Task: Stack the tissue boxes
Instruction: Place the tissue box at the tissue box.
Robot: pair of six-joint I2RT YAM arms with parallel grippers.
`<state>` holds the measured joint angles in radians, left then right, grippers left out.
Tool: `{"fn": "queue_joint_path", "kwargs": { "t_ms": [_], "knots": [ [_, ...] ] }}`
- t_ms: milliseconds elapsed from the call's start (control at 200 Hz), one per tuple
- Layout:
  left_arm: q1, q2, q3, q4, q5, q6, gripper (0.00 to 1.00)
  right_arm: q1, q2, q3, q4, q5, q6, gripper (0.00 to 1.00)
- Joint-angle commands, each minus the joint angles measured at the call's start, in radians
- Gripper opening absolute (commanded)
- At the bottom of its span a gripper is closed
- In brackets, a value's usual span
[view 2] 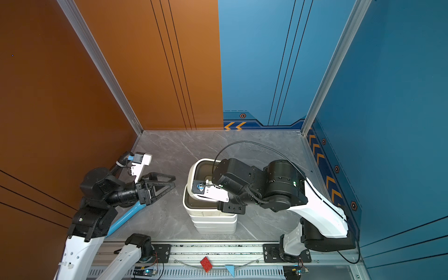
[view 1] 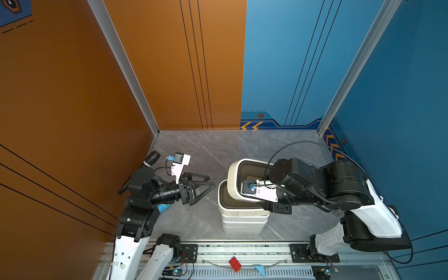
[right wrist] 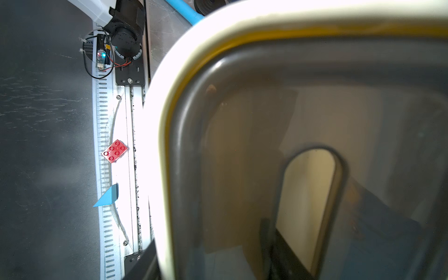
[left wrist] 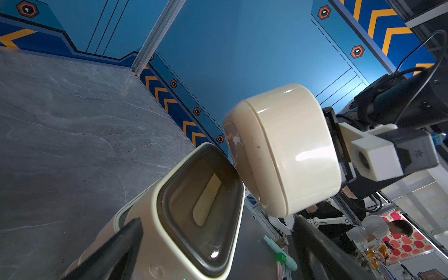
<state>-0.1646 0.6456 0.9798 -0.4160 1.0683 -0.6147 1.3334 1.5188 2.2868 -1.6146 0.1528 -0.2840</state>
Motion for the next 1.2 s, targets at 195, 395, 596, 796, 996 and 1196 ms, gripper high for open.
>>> {"fn": "queue_joint_path", "kwargs": {
  "t_ms": [195, 395, 596, 796, 996, 1196],
  "knots": [
    [0.004, 0.011, 0.007, -0.043, 0.045, 0.093, 0.98, -0.026, 0.017, -0.010, -0.165, -0.093, -0.032, 0.32],
    [0.007, 0.023, 0.002, -0.050, 0.048, 0.126, 0.98, -0.028, 0.058, -0.003, -0.165, -0.105, -0.057, 0.32],
    [0.013, 0.019, 0.002, -0.067, 0.055, 0.144, 0.98, -0.028, 0.078, 0.009, -0.165, -0.106, -0.066, 0.31],
    [0.014, 0.009, -0.015, -0.067, 0.056, 0.139, 0.98, -0.031, 0.093, 0.017, -0.163, -0.111, -0.073, 0.32],
    [0.015, 0.002, -0.038, -0.057, 0.053, 0.118, 0.98, -0.037, 0.105, 0.022, -0.163, -0.126, -0.090, 0.32],
    [0.014, -0.012, -0.052, -0.044, 0.066, 0.111, 0.98, -0.050, 0.116, 0.021, -0.163, -0.142, -0.107, 0.33]
  ]
}}
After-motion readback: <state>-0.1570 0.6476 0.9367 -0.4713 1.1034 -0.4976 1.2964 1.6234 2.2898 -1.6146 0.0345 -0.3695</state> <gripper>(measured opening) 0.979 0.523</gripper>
